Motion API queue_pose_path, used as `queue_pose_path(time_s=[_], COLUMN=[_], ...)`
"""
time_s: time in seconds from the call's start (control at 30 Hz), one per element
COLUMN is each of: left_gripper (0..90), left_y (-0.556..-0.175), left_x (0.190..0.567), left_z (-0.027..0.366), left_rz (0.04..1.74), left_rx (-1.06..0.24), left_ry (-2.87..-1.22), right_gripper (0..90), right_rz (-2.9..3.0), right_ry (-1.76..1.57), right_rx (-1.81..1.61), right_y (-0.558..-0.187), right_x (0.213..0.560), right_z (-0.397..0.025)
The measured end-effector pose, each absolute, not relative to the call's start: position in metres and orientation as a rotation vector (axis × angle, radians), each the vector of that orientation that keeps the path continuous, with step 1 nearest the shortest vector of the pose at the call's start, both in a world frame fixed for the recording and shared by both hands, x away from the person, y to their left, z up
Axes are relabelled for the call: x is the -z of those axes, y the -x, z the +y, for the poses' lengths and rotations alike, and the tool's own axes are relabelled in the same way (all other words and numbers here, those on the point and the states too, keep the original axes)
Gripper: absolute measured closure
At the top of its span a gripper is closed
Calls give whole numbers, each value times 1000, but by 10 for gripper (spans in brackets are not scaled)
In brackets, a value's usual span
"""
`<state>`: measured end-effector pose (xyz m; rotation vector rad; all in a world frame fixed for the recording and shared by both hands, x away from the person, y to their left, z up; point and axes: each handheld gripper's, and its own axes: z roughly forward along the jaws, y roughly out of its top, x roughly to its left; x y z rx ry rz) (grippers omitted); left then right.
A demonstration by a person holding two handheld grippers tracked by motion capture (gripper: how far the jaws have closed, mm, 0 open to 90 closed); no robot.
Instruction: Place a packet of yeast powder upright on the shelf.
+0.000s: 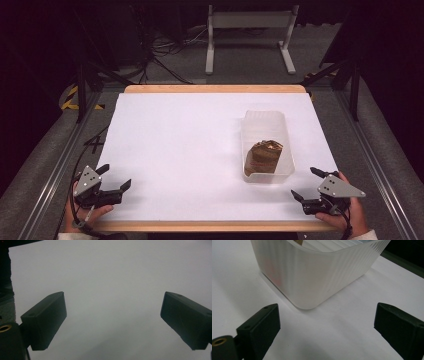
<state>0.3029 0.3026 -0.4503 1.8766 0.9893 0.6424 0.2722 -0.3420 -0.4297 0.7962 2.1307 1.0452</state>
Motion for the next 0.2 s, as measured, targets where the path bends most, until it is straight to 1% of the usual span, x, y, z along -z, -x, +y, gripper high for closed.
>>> queue_pose_path(time_s=[0.2], left_gripper=[76], left_y=[-304], left_x=[449], left_z=[300], left_rz=[980], left_rx=[-648], left_ry=[-1886], right_gripper=[73], right_rz=[2131], right_ry=[-804], right_rx=[-1047], right_y=[-272], right_x=[430], right_z=[-343])
